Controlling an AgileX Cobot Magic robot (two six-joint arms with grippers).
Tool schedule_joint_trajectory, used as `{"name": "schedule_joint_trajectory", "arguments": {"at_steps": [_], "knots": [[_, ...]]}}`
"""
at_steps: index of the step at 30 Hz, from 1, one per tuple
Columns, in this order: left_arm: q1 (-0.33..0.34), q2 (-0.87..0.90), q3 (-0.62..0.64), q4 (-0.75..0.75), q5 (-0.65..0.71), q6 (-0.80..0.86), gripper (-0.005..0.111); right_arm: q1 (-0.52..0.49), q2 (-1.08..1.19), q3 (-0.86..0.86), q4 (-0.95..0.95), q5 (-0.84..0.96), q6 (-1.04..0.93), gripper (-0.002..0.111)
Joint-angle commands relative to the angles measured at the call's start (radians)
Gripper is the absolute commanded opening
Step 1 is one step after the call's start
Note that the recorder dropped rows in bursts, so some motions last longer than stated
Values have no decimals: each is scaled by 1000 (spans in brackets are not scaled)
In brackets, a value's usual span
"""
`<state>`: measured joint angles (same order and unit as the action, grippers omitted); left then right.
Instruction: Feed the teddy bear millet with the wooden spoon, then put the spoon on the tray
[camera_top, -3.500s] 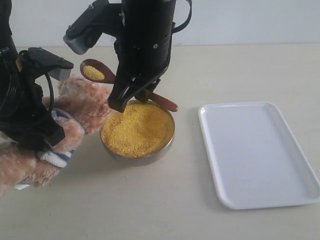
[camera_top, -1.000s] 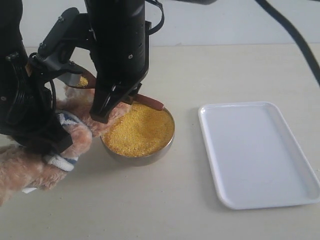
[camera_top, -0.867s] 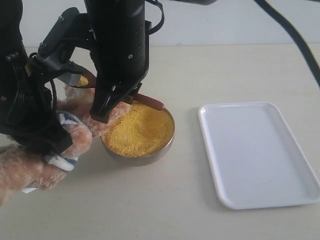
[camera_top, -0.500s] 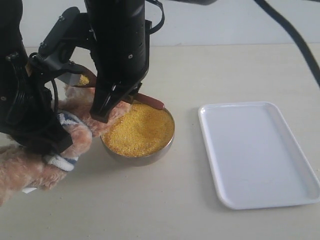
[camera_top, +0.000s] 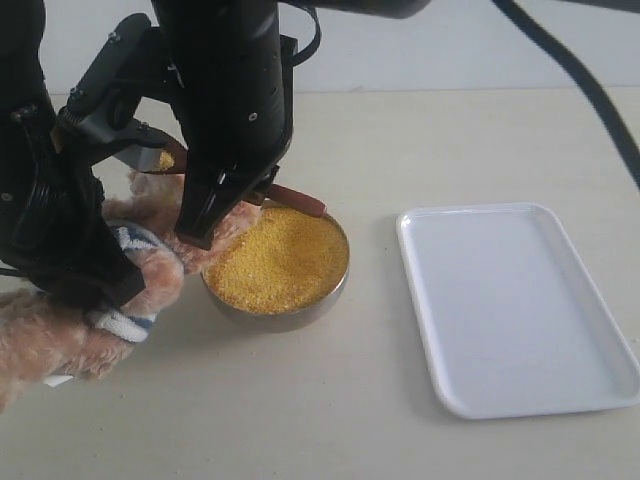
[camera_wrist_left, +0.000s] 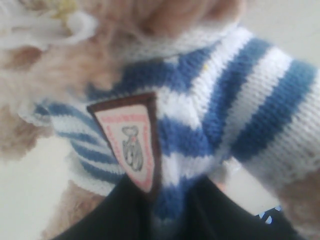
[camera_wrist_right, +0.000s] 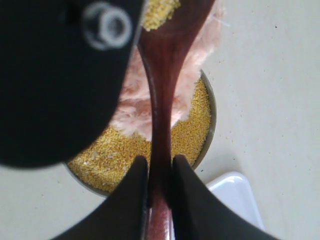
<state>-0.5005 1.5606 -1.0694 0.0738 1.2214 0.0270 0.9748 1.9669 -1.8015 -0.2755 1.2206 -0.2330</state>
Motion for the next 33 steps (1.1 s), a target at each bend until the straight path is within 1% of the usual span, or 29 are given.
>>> {"name": "schedule_joint_trajectory", "arguments": {"at_steps": [1,15,22,33], "knots": [[-8,-12,-1,2,0,-12,4,1,-1,-6,-2,1,0,0],[-8,-12,-1,1,0,-12,4,1,-1,35,-26,1,6,0],[-8,-12,-1,1,0,-12,4,46,-1,35,-73,1,18,0],[-8,-12,-1,1,0,-20,4,62,-1,35,-76,1,38,0]]}}
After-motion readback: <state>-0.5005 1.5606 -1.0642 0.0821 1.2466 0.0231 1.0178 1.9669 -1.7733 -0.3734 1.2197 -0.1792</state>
